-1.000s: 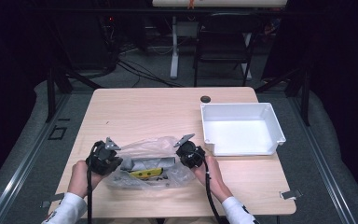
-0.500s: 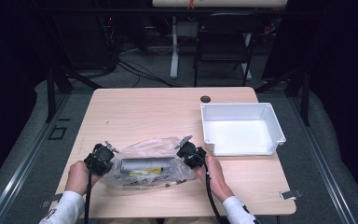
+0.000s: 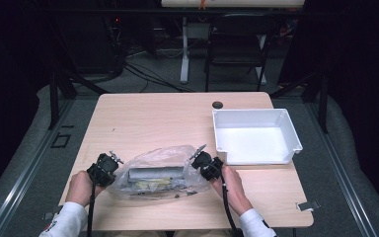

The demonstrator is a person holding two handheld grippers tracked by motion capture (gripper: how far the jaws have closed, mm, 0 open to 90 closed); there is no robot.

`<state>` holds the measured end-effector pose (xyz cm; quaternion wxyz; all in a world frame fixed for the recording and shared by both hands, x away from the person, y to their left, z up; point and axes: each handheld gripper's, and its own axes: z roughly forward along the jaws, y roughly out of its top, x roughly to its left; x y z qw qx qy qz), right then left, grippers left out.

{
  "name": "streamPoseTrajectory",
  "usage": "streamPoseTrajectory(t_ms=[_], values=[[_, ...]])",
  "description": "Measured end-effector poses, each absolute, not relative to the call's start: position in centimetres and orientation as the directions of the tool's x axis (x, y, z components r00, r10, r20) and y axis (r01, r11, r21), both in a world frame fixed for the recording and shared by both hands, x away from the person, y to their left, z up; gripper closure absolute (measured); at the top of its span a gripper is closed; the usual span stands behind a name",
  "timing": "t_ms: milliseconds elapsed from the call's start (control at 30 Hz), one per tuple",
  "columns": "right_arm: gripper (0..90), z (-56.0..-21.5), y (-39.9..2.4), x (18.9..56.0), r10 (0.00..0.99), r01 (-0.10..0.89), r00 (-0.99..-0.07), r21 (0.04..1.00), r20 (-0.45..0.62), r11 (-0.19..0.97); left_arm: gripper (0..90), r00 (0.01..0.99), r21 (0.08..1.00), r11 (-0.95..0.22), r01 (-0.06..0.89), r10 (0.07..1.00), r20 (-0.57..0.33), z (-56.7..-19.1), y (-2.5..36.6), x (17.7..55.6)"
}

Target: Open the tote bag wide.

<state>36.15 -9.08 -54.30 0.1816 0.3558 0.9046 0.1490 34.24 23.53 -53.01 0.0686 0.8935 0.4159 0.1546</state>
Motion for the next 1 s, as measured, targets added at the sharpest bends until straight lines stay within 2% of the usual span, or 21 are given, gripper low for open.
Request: streamPoseTrajectory(t_ms=[33, 100, 167, 300, 467, 533, 600, 733, 800, 933, 1000], values=[[83.5, -54.1, -9.2, 36.1, 0.704, 0.594, -0.680, 0.412, -0.202, 0.692, 85.9, 0.604, 0.278, -0.633, 0.723, 0.774, 0.191, -52.8, 23.6, 34.2], [71.5, -53.2, -9.7, 36.0, 0.710, 0.593, -0.686, 0.443, -0.159, 0.672, 82.8, 0.604, 0.305, -0.625, 0.718, 0.778, 0.174, -52.4, 23.6, 34.1], [65.7, -51.8, -10.5, 35.6, 0.715, 0.587, -0.693, 0.506, -0.090, 0.632, 81.5, 0.604, 0.330, -0.615, 0.716, 0.783, 0.147, -52.0, 23.7, 34.0], [55.1, -49.5, -11.6, 34.6, 0.712, 0.564, -0.701, 0.576, -0.045, 0.592, 79.7, 0.603, 0.345, -0.611, 0.713, 0.785, 0.143, -51.9, 23.7, 34.0], [47.1, -47.3, -12.1, 32.6, 0.653, 0.509, -0.757, 0.658, 0.035, 0.555, 77.4, 0.607, 0.347, -0.609, 0.713, 0.784, 0.129, -52.0, 23.7, 34.1], [45.7, -47.7, -11.2, 31.9, 0.610, 0.494, -0.791, 0.642, 0.052, 0.586, 76.4, 0.606, 0.347, -0.609, 0.713, 0.784, 0.131, -52.1, 23.7, 34.1], [45.1, -49.1, -9.9, 31.6, 0.588, 0.484, -0.809, 0.597, 0.027, 0.639, 76.4, 0.610, 0.341, -0.611, 0.714, 0.783, 0.125, -52.2, 23.7, 34.1], [48.9, -52.2, -8.5, 32.1, 0.571, 0.489, -0.821, 0.500, -0.013, 0.715, 76.0, 0.614, 0.339, -0.613, 0.714, 0.781, 0.119, -52.4, 23.9, 34.2], [58.8, -52.9, -8.3, 32.2, 0.560, 0.478, -0.828, 0.481, -0.033, 0.735, 76.0, 0.618, 0.334, -0.614, 0.715, 0.779, 0.109, -52.5, 23.9, 34.2], [82.0, -53.6, -8.2, 32.1, 0.553, 0.459, -0.832, 0.502, -0.047, 0.733, 76.1, 0.620, 0.331, -0.616, 0.714, 0.777, 0.109, -52.6, 23.7, 34.1], [89.1, -53.7, -8.2, 32.0, 0.541, 0.452, -0.839, 0.480, -0.058, 0.752, 76.8, 0.622, 0.327, -0.618, 0.715, 0.776, 0.108, -52.6, 23.7, 34.1]])
